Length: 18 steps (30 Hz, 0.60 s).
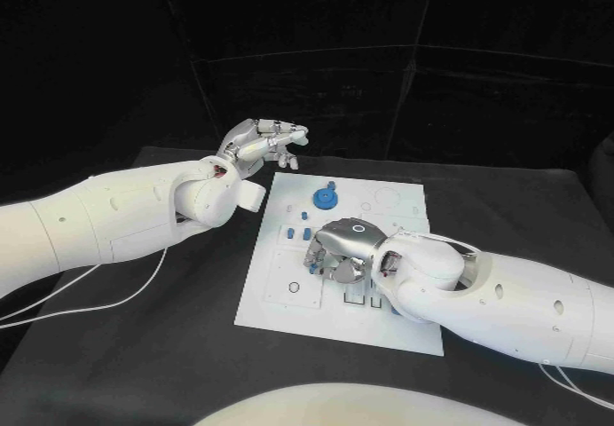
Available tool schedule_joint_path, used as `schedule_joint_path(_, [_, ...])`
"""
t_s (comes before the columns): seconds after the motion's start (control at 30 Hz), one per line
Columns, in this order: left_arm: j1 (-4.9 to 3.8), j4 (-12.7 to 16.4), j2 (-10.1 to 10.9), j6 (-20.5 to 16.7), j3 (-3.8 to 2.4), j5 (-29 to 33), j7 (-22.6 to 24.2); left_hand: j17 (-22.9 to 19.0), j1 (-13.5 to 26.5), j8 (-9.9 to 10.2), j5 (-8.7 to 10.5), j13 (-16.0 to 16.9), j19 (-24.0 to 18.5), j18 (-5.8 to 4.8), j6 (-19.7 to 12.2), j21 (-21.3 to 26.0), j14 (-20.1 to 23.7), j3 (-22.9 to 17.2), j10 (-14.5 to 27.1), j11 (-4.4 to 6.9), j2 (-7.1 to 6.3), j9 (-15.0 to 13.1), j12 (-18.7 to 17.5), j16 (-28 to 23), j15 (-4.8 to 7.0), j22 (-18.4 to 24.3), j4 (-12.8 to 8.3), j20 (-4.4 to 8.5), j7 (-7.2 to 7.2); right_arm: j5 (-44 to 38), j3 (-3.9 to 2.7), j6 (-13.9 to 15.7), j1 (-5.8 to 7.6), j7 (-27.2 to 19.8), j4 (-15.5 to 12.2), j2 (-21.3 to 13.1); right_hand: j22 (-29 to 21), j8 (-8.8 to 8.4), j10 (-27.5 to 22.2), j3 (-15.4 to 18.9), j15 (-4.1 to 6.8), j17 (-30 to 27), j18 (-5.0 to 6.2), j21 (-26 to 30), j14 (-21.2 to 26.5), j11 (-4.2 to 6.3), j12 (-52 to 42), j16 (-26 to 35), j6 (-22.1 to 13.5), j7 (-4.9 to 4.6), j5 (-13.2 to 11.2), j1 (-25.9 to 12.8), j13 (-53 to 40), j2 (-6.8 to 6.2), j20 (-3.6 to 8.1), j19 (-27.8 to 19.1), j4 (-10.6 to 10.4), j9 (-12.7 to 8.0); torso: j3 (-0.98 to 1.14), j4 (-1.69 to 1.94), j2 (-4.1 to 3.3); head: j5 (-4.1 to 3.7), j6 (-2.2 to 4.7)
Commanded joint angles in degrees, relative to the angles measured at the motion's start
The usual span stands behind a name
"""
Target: Assemble the parts on the task board
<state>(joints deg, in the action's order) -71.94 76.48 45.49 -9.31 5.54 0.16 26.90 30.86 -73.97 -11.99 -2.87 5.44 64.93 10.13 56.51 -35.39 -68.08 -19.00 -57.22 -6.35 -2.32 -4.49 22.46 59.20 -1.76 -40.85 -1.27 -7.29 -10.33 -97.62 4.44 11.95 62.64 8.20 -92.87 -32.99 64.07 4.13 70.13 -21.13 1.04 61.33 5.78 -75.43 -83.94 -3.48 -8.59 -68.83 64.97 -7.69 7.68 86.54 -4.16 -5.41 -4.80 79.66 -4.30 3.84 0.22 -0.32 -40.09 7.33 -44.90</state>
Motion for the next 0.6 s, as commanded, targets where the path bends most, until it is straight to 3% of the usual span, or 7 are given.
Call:
schedule_joint_path(0.03, [-0.08, 0.00, 0.03, 0.54, -0.04, 0.21, 0.05, -0.05, -0.51, -0.26, -0.03, -0.09, -0.41, 0.31, -0.50, 0.23, 0.47, 0.33, 0.57, 0.02, 0.24, 0.08, 0.24, -0.19, 0.10, 0.05, -0.06, -0.19, 0.07, -1.02, -0.01, -0.88, 0.00, -0.94, -0.01, 0.15, -0.05, -0.22, -0.03, -0.35, 0.13, -0.05, -0.53, -0.05, -1.51, -0.22, 0.18, -0.12, 0.04, -0.27, 0.10, -0.63, 0.06, 0.06, -0.05, 0.06, 0.06, 0.05, 0.04, -0.01, 0.03, -0.06, -0.01])
schedule_joint_path(0.6, [-0.08, -0.08, 0.06, 0.72, -0.03, 0.21, -0.14, -0.05, -0.51, -0.26, -0.03, -0.09, -0.41, 0.31, -0.50, 0.23, 0.47, 0.33, 0.57, 0.02, 0.24, 0.08, 0.24, -0.19, 0.10, 0.05, -0.06, -0.19, 0.07, -3.53, -0.02, -0.97, -0.15, -0.39, 0.86, 0.91, -0.05, -0.22, -0.03, -0.35, 0.13, -0.05, -0.53, -0.05, -1.51, -0.22, 0.18, -0.12, 0.04, -0.27, 0.10, -0.63, 0.06, 0.06, -0.05, 0.06, 0.06, 0.05, 0.03, -0.01, 0.01, 0.10, -0.40])
